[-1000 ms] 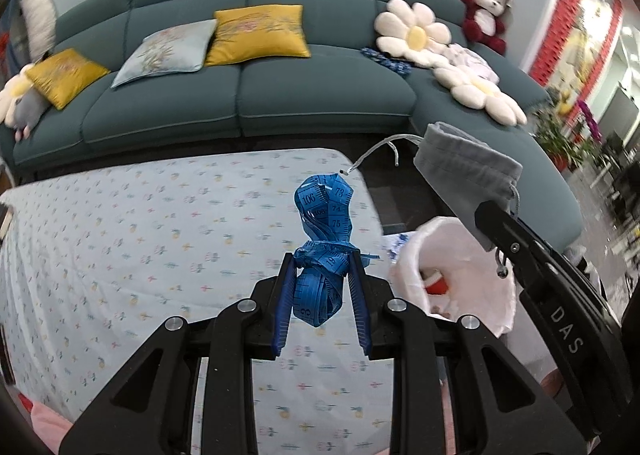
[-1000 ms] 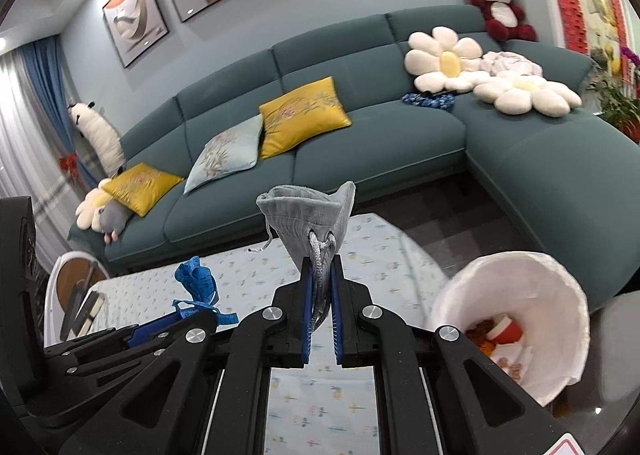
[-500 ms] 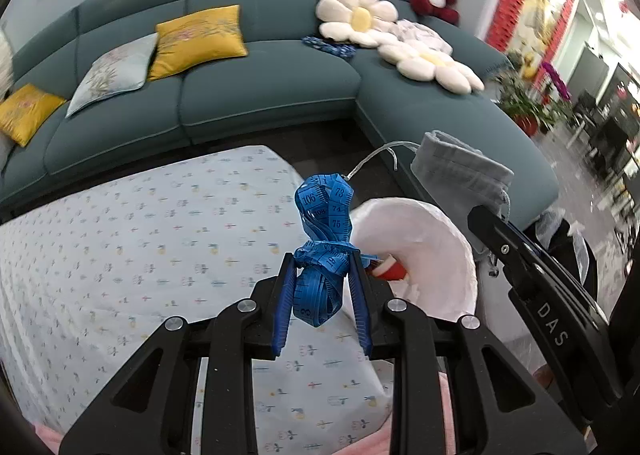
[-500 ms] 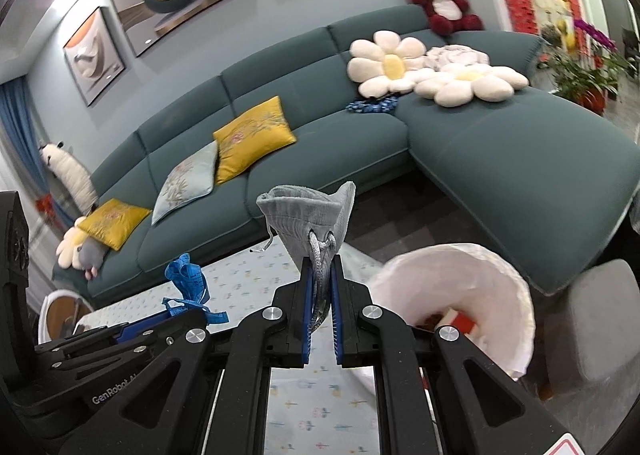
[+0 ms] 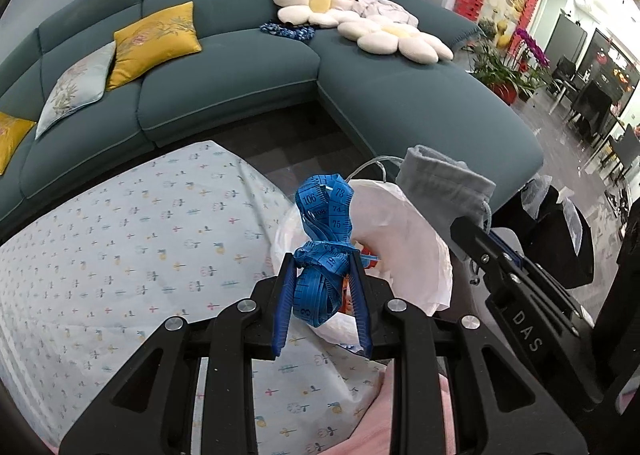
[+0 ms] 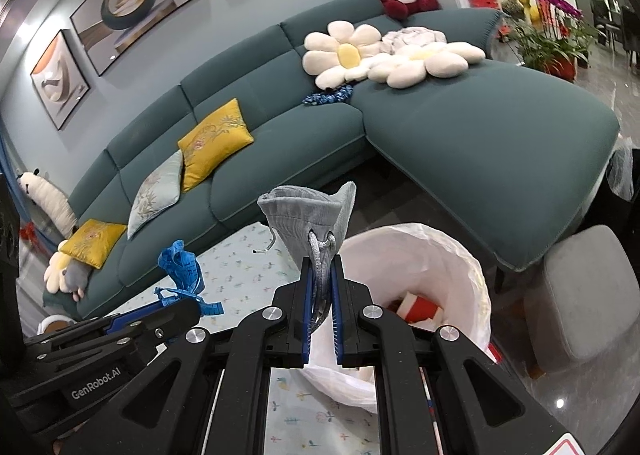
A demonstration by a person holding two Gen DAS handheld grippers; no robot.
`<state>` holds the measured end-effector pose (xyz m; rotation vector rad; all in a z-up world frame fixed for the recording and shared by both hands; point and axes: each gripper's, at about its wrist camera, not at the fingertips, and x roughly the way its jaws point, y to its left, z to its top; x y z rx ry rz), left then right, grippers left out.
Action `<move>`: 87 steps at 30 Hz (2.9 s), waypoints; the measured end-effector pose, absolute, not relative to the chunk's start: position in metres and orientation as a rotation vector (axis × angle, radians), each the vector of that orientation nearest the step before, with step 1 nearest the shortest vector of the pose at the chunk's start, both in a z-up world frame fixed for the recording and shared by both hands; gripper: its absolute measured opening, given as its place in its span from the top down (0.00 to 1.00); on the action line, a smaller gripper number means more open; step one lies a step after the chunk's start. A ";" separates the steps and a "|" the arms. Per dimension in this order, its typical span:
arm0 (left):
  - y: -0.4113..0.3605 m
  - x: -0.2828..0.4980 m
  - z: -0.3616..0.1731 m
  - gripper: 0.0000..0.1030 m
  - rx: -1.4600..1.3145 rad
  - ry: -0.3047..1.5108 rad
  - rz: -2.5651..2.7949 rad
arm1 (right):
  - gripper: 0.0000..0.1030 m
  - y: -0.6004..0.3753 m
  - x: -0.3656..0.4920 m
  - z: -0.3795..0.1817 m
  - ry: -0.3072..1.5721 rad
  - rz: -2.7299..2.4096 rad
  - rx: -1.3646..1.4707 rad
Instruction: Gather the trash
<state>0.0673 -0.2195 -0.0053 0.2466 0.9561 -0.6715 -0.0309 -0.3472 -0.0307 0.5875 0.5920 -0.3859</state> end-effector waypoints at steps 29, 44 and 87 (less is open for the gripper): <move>-0.228 0.085 -0.036 0.49 0.219 1.007 -0.654 | 0.65 -0.363 -0.021 -0.061 0.676 -0.439 0.583; -0.160 0.080 -0.037 0.31 0.262 0.933 -0.507 | 0.28 -0.302 -0.023 -0.041 0.733 -0.476 0.355; -0.146 0.077 -0.070 0.11 0.342 0.924 -0.393 | 0.07 -0.289 -0.019 -0.083 0.810 -0.507 0.316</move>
